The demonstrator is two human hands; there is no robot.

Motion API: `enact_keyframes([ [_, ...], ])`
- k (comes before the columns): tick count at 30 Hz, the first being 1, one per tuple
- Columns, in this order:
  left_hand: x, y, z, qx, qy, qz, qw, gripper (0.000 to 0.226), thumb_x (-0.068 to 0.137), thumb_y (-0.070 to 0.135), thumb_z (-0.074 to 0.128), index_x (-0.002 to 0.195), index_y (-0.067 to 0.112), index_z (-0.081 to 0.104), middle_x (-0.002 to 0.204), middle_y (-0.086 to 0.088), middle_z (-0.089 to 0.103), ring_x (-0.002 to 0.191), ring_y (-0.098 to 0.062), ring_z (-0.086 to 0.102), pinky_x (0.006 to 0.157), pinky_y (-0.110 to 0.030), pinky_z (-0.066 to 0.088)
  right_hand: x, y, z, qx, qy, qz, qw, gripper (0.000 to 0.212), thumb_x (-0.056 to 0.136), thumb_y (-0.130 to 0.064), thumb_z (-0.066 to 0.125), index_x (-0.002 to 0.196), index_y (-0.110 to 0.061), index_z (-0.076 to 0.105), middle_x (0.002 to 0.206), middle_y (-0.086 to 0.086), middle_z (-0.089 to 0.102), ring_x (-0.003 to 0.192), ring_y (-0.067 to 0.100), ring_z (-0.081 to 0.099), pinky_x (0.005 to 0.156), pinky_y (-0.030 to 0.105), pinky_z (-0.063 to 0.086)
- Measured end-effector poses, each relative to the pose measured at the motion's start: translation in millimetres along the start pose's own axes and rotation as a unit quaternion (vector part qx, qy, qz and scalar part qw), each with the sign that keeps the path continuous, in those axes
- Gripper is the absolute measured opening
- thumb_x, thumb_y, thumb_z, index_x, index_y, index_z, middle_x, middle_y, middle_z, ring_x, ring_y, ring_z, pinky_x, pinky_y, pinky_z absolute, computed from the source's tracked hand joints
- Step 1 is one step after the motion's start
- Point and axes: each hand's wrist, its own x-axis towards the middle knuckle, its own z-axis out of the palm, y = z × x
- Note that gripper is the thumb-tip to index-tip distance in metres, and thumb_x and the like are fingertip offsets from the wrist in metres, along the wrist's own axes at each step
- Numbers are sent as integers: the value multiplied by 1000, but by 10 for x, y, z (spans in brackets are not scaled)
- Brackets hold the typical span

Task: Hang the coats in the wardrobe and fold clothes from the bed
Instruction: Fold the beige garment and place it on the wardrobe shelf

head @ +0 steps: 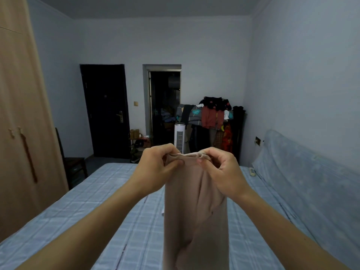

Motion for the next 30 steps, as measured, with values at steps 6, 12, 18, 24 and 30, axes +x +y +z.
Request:
enact_keyframes([
  [6,57,93,-49,2,2,12,1000,12,90,18,67,84,28,69,74,4,66,70,-17,62,65,-41,55,-225,109,-82,-21,-28,9,999,17,83,-23,74,99,-29,69,86,-5,70,80,15,67,70,30,56],
  [12,63,162,-86,25,6,33,999,13,90,16,65,86,28,69,77,7,67,75,-14,63,69,-38,56,-612,390,12,-6,-26,87,996,14,80,-20,76,91,-16,68,81,4,68,78,26,66,70,52,54],
  [18,17,59,-43,32,-22,11,999,16,96,16,55,89,30,60,76,6,63,74,-7,58,59,-23,47,-707,415,144,34,-7,108,994,15,85,-25,67,90,-11,67,83,17,65,81,38,62,70,58,52],
  [24,-64,-71,-32,7,13,-14,1000,8,94,19,62,92,25,57,77,8,67,75,-3,62,65,-23,51,-624,369,134,18,4,94,995,22,85,-19,67,87,2,62,82,27,60,77,44,57,69,56,48],
  [30,-123,-84,-120,-157,-78,-33,984,37,64,21,88,95,13,68,84,-1,72,79,-15,70,69,-26,59,-594,354,43,17,17,96,995,7,89,-12,67,90,-18,71,80,6,68,78,28,63,68,39,51],
])
